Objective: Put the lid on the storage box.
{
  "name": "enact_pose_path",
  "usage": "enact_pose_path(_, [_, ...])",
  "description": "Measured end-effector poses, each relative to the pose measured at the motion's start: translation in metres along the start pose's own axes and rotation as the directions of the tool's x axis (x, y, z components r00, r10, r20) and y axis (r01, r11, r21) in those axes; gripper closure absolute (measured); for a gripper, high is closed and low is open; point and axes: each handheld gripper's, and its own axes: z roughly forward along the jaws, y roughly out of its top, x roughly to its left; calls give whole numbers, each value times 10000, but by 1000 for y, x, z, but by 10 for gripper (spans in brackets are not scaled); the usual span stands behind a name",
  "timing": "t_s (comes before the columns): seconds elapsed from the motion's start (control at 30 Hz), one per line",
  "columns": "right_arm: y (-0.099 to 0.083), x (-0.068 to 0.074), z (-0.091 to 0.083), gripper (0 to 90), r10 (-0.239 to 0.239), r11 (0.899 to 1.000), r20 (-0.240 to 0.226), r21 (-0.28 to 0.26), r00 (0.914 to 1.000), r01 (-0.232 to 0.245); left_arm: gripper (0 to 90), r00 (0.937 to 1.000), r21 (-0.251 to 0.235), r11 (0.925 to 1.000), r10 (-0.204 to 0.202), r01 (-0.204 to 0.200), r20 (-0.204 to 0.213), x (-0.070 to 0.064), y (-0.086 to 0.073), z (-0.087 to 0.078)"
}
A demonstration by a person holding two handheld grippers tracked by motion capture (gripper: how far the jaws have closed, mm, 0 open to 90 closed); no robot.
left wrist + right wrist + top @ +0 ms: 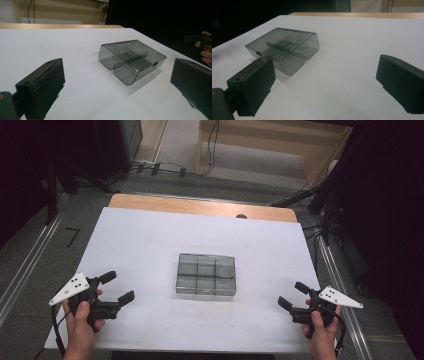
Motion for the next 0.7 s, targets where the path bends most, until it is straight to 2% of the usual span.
enact_pose_path(0.37, [-4, -13, -6, 9, 78, 10000, 381, 14, 9992, -78, 0, 9997, -106, 9999, 22, -24, -249, 10, -2, -8])
enact_pose_path(0.5, [-4, -15, -8, 9, 74, 10000, 380, -37, 9992, -73, 0, 9988, -1, 9998, 223, -223, -429, 13, -3, -12])
enact_pose_path(0.7, [-6, -19, -9, 7, 135, 9999, 448, -70, 9989, -132, 0, 9989, -21, 10000, 66, -67, -464, 18, -5, -14])
